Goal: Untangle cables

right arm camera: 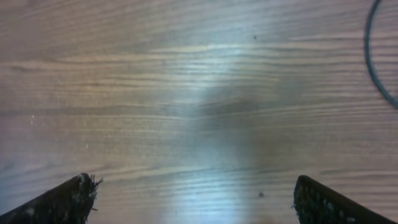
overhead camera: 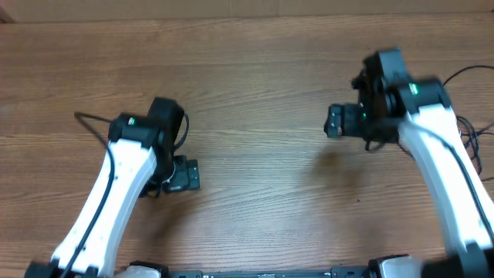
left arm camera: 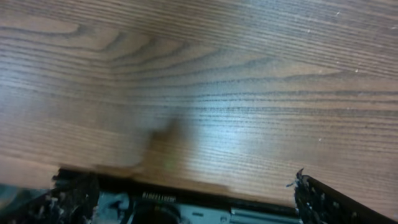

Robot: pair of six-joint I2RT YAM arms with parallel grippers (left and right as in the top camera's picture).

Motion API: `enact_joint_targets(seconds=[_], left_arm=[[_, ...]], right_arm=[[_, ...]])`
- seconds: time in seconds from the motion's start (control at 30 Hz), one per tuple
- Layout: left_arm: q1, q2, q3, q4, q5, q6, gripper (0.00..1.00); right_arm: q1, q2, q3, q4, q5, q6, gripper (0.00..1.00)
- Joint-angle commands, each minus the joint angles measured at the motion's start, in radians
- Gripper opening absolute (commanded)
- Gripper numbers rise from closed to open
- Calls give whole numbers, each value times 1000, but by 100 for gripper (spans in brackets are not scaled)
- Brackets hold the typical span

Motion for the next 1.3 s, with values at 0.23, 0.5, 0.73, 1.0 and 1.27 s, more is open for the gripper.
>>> enact_joint_targets(seconds=[0.23,0.5,0.73,1.0,1.27], left_arm=[[-1,-655,-186,257,-71,-33,99],[-1,-848,-186,300,-80,-33,100],[-1,-844,-187,247,-80,-33,100],[-1,-843,-187,225,-80,-33,99],[-1,-843,-187,225,-80,-33,100]], right_arm=[[-5,-595,-322,276,59,26,100],[-5,-689,-322,308,58,26,100],[-5,-665,-322,307,58,26,100],[-5,-624,-322,308,58,26,100],[-5,-559,-325,308,58,26,100]])
